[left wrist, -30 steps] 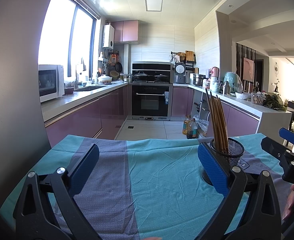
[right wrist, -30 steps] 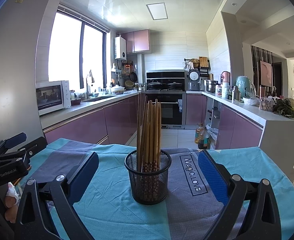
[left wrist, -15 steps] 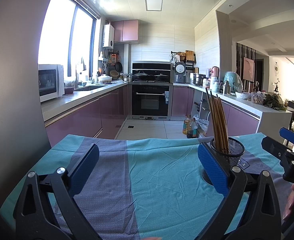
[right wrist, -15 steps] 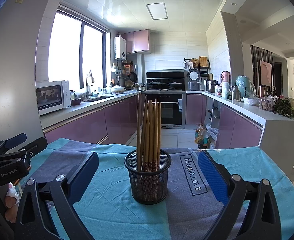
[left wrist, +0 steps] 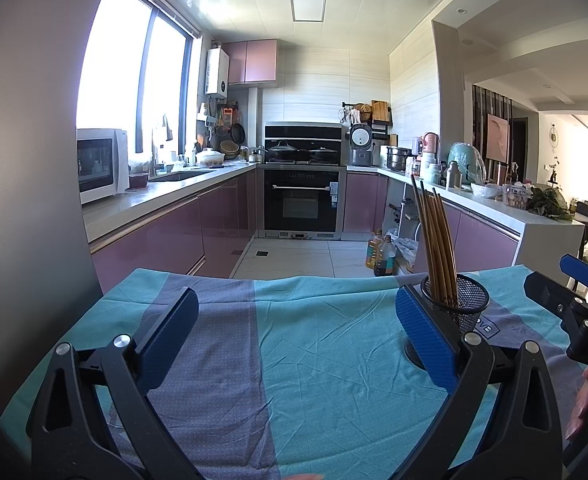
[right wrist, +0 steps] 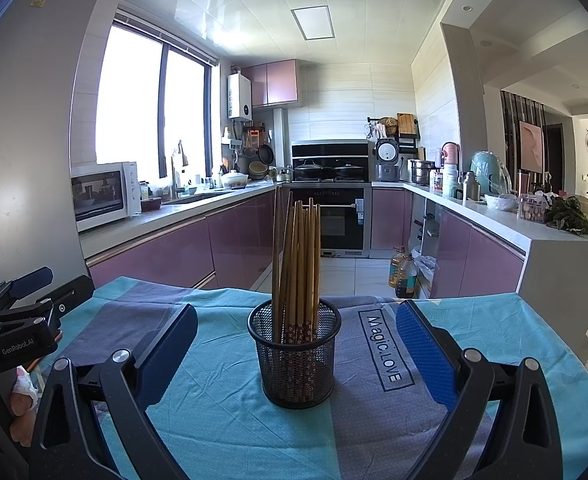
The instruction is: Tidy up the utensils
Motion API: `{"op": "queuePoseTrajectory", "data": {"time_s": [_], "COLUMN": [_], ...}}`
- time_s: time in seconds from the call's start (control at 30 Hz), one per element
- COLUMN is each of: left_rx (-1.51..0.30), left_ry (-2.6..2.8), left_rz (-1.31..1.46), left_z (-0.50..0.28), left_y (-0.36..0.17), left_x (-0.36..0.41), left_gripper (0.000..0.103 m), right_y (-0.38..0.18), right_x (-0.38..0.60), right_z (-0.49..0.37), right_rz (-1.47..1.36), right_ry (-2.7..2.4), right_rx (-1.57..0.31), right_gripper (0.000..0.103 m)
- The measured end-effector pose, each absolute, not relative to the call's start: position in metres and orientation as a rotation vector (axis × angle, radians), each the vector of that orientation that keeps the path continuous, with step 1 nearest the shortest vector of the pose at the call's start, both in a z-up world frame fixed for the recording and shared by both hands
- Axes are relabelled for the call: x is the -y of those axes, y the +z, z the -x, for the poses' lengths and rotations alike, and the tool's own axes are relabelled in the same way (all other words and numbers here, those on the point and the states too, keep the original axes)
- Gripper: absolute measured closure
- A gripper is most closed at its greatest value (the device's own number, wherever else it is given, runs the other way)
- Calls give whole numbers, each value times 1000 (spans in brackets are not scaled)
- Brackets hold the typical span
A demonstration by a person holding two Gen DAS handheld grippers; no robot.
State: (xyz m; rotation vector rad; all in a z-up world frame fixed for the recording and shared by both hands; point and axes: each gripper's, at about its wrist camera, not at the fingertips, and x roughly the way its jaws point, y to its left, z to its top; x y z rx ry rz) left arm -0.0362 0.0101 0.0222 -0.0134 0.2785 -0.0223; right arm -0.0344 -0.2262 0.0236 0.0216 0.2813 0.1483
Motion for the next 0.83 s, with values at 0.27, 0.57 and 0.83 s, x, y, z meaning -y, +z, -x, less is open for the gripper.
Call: {"op": "queuePoseTrajectory", "data": {"time_s": [0.27,0.57,0.83], "left_rx": [-278,-287,-478], "left_ry": [-22,-16,-46], "left_rz": [13,-1,36], "left_z": [36,35,0], "left_y": [22,15,-8], "left_x": [-11,-7,-22], "left_gripper": [6,6,6], "right_y": [23,19,-17], "right_x": [226,230,294], "right_z": [34,32,-21], "right_rz": [-21,-27,-9], "right_ry": [147,138,-25], "right_rx": [-284,-300,-568], "right_gripper": [7,7,7]}}
